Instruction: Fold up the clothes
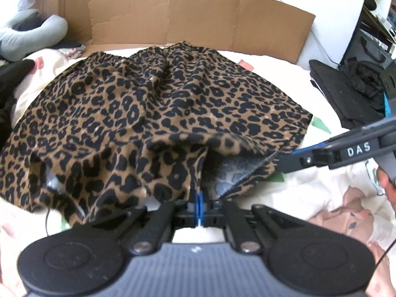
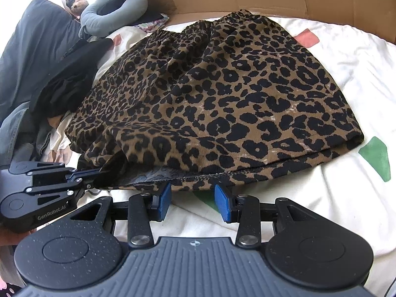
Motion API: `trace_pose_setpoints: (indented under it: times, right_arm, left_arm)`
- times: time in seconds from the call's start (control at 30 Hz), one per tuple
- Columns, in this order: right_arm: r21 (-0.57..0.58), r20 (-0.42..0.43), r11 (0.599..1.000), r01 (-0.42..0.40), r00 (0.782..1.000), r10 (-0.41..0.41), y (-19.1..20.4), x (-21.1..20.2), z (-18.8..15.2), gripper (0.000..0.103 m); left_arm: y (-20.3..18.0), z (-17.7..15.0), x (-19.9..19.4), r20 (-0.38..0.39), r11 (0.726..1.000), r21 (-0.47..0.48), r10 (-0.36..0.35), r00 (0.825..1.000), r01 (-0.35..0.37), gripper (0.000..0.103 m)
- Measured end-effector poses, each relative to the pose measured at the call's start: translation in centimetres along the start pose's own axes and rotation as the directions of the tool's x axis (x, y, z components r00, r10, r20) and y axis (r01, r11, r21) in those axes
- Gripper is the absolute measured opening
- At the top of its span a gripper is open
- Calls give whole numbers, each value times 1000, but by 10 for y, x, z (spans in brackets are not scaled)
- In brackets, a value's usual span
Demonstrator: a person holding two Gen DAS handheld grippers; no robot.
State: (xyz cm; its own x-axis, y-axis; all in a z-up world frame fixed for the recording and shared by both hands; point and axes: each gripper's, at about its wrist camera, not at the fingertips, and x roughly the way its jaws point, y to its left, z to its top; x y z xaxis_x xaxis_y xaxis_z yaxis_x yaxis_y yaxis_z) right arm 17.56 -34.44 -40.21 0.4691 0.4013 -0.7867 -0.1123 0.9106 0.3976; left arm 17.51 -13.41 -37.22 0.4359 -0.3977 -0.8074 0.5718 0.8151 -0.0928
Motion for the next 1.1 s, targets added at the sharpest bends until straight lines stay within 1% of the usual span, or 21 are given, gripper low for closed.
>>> trace_pose_setpoints:
  times: [0.17,0.27,0.33,0.37,0.43,0.47,0.53,0.57,0.63,0.7,0.77,0.9,1.1]
  right_arm:
    - [2,-2,1000,0,1000,0,-2,-4,-3,46]
    - [7,-6,1000,3,1000,-3,-4,-5,-5,46]
    - [9,-8,1000,6,1000,-6,-5,-5,-6,46]
    - [10,-9,1000,7,1000,-7,-5,-6,-7,46]
    - [12,-11,1000,8,1000,-7,-6,-6,-8,46]
    - [12,-12,1000,8,1000,-8,-6,-6,-8,46]
    - [13,-13,1000,9,1000,-9,-6,-6,-8,46]
    - [13,-14,1000,9,1000,-9,-6,-6,-9,46]
    - [13,-15,1000,9,1000,-9,-6,-5,-9,46]
    - [11,-17,1000,9,1000,-8,-6,-5,-9,46]
    - [8,-18,1000,9,1000,-9,-5,-4,-8,46]
    - [6,-21,1000,10,1000,-10,-6,-4,-8,46]
    - [12,-25,1000,17,1000,-17,-10,-4,-9,46]
  left_arm:
    - [8,-13,-7,-31,999,-40,10,999,-11,1]
    - [13,-20,-8,-58,998,-46,27,998,-30,1]
    - [17,-19,-12,-55,998,-46,38,998,-41,5]
    - [16,-17,-14,-41,998,-43,39,998,-41,7]
    - [16,-11,-18,-14,998,-37,41,999,-42,15]
    - [15,-7,-19,2,999,-28,36,999,-36,17]
    - [11,1,-17,21,1000,-4,25,999,-25,26]
    - [9,4,-14,26,1000,10,17,1000,-18,28]
    - [5,11,-5,14,999,37,5,1000,-6,33]
    - [-1,16,7,-13,997,73,-3,1000,4,34]
    - [-5,18,16,-27,995,95,3,1000,-1,36]
    - [-12,22,34,-59,990,140,11,998,-3,45]
    - [-18,20,55,-103,973,228,65,993,-40,45]
